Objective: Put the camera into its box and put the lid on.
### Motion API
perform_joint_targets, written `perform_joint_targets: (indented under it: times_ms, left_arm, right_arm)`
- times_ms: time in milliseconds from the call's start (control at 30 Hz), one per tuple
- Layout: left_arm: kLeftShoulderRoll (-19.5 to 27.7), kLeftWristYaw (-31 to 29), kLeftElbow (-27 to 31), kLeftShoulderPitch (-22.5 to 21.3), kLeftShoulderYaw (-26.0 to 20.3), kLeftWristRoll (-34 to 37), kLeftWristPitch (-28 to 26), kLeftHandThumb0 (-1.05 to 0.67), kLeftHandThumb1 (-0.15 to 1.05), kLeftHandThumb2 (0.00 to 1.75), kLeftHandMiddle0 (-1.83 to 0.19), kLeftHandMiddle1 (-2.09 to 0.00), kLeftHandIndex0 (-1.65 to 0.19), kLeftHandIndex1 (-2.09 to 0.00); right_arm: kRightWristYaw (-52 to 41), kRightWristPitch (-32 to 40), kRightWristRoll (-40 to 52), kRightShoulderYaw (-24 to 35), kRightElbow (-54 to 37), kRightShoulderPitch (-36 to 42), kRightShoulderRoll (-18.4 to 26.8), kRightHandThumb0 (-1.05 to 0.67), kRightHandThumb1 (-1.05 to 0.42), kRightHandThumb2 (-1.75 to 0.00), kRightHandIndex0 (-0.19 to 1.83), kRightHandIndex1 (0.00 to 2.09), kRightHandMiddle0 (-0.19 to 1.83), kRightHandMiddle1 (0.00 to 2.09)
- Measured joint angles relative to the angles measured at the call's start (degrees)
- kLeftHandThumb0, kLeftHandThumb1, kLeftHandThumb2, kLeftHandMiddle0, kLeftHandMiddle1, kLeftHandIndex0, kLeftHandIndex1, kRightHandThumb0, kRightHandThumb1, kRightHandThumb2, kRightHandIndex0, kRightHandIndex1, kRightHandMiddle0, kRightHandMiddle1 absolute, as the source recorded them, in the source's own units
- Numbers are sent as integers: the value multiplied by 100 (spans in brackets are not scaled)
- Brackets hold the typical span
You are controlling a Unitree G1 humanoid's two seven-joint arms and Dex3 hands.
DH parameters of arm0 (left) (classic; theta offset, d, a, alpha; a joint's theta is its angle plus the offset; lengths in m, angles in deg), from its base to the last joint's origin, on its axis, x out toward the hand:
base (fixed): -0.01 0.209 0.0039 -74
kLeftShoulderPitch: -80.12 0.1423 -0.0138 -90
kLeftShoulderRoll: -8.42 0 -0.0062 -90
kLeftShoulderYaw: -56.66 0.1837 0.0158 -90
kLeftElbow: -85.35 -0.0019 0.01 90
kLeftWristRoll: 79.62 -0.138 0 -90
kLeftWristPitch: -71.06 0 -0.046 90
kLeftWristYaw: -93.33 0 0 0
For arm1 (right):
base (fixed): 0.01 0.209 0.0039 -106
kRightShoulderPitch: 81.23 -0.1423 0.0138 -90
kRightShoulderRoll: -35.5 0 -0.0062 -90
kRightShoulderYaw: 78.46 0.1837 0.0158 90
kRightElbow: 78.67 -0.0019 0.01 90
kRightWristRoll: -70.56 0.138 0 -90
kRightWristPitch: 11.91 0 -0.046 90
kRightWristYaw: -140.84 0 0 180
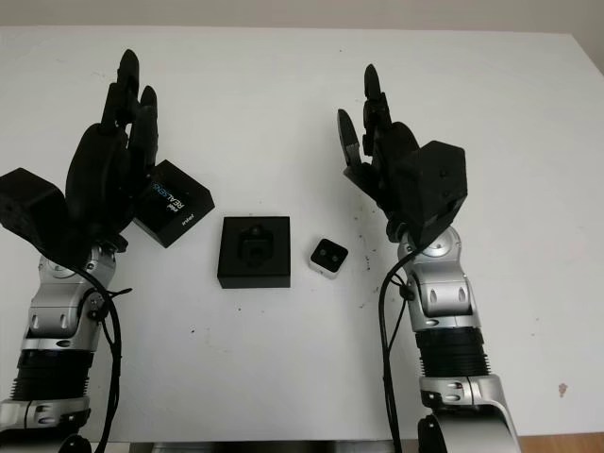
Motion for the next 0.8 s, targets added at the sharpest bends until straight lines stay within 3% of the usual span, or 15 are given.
perform_joint_targets:
  times_ms: [333, 467, 600, 800]
  left_arm:
    - [-39, 71, 153, 59, 6, -16, -91, -78, 105, 58, 19, 0, 19, 0]
    - [-43, 92, 152, 59, 12, -35, -87, -78, 105, 58, 19, 0, 19, 0]
    - [-43, 99, 143, 70, 8, -58, 39, -78, 105, 58, 19, 0, 19, 0]
    - [-46, 93, 130, 119, 4, -56, 72, -78, 105, 57, 19, 0, 19, 0]
  right_arm:
    - [-18, 138, 6, -17, -32, 54, 8, -79, -105, -49, -19, 0, -19, 0]
    - [206, 39, -409, -116, -305, 294, 61, -77, -105, -30, -10, 6, -10, 6]
    - [391, -223, -970, -202, -1008, 864, 223, -75, -102, -9, 9, 14, 6, 13]
    - [401, -209, -2144, -409, -2432, 1937, 695, -77, -97, -5, 6, 11, 13, 12]
